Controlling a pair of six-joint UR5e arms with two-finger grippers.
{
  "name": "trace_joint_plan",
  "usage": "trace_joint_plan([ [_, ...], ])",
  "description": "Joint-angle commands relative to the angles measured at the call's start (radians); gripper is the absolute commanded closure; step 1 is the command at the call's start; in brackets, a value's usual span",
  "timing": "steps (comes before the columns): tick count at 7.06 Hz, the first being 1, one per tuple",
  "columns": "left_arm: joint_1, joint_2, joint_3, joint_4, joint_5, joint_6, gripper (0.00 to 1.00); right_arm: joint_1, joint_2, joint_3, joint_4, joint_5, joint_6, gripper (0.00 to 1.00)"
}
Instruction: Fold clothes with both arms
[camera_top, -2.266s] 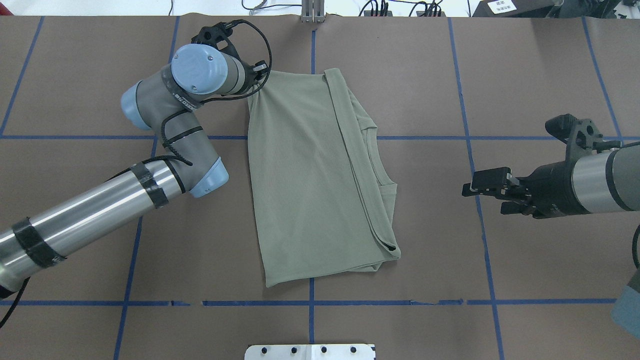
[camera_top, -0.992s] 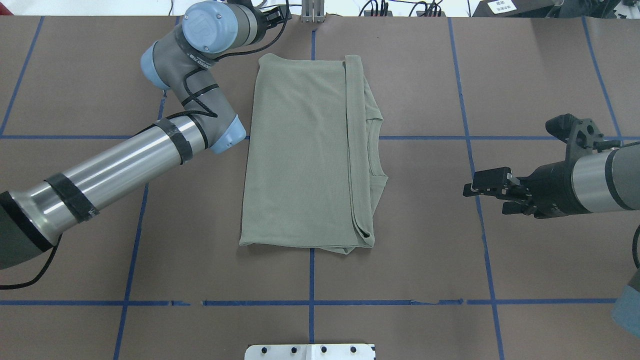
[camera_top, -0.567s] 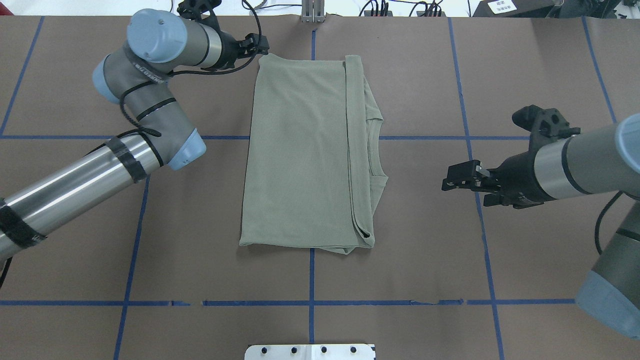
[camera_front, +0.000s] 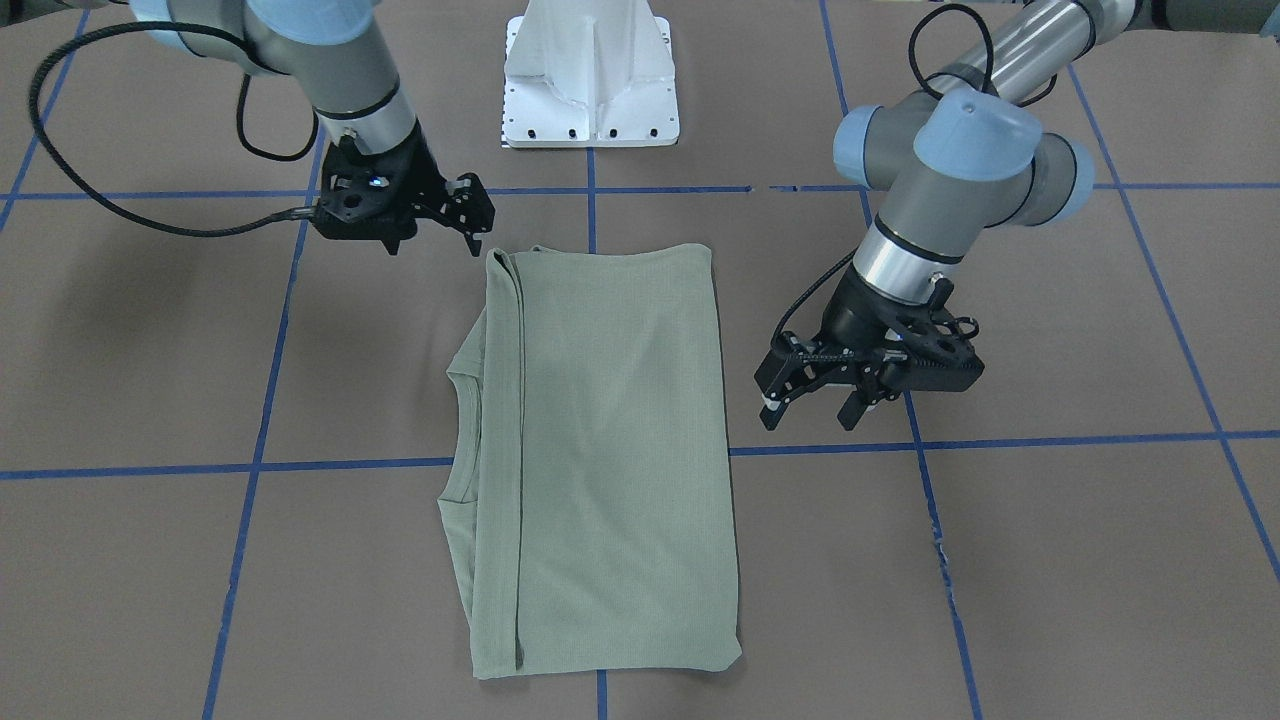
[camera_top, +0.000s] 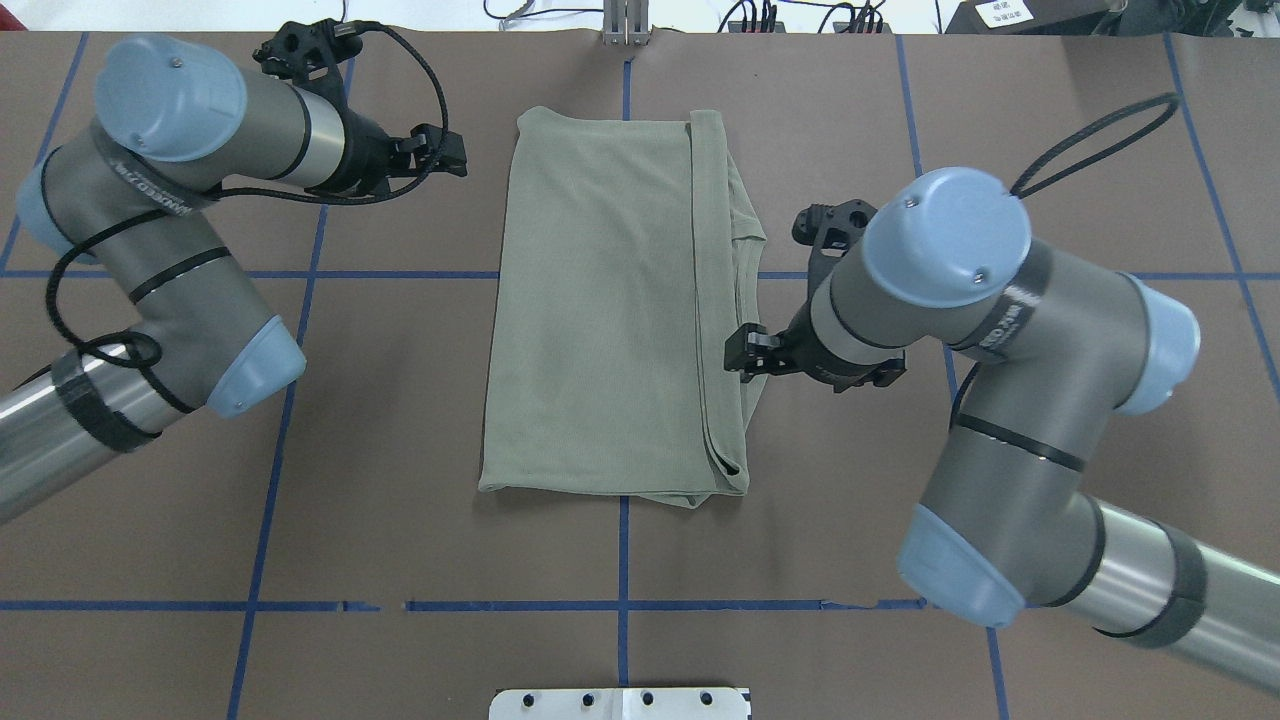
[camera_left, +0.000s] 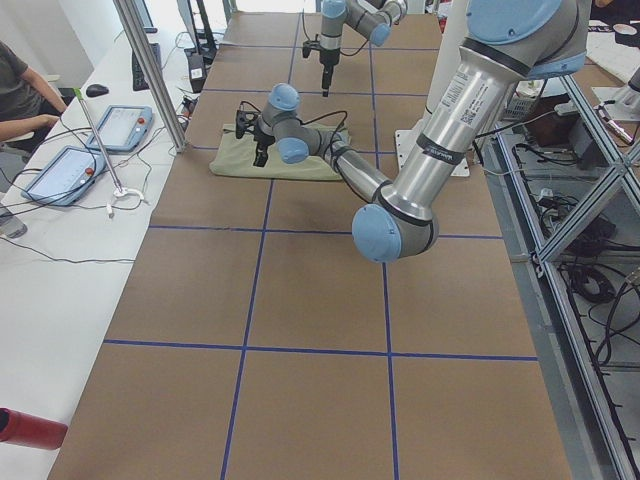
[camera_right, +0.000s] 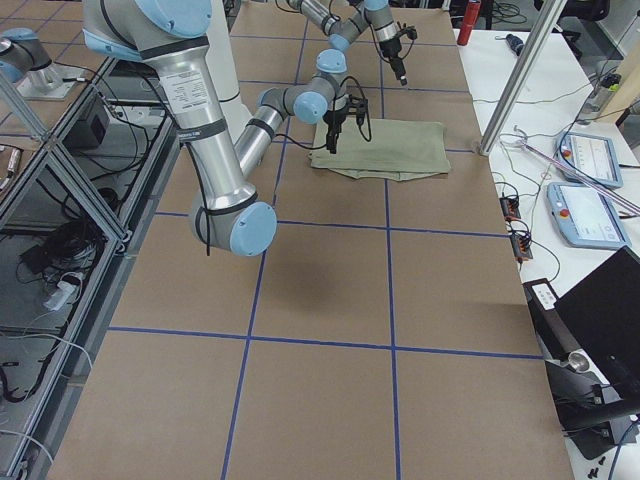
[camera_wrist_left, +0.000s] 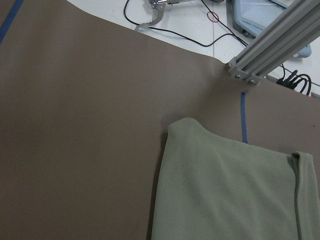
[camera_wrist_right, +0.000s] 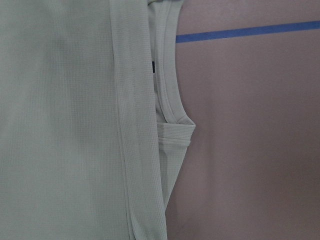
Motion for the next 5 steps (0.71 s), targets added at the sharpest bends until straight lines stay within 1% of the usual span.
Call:
trace_joint_plan([
  [1,0.003,0.141,-0.151,0.031,-0.077,0.032,0.00,-0.063,0.117,-0.189,-0.013,-0.035,-0.072,0.00],
  [2,0.003,0.182,-0.185,0.031,-0.102,0.032,0.00,-0.077,0.140,-0.240,-0.013,-0.038,-0.079,0.00],
  [3,0.003,0.195,-0.199,0.031,-0.102,0.032,0.00,-0.082,0.172,-0.294,-0.013,-0.049,-0.080,0.00],
  [4,0.003,0.195,-0.199,0.031,-0.102,0.032,0.00,-0.086,0.178,-0.319,-0.013,-0.055,-0.083,0.00],
  [5,0.005,0.195,-0.198,0.031,-0.104,0.031,0.00,-0.094,0.172,-0.322,-0.016,-0.053,-0.083,0.00],
])
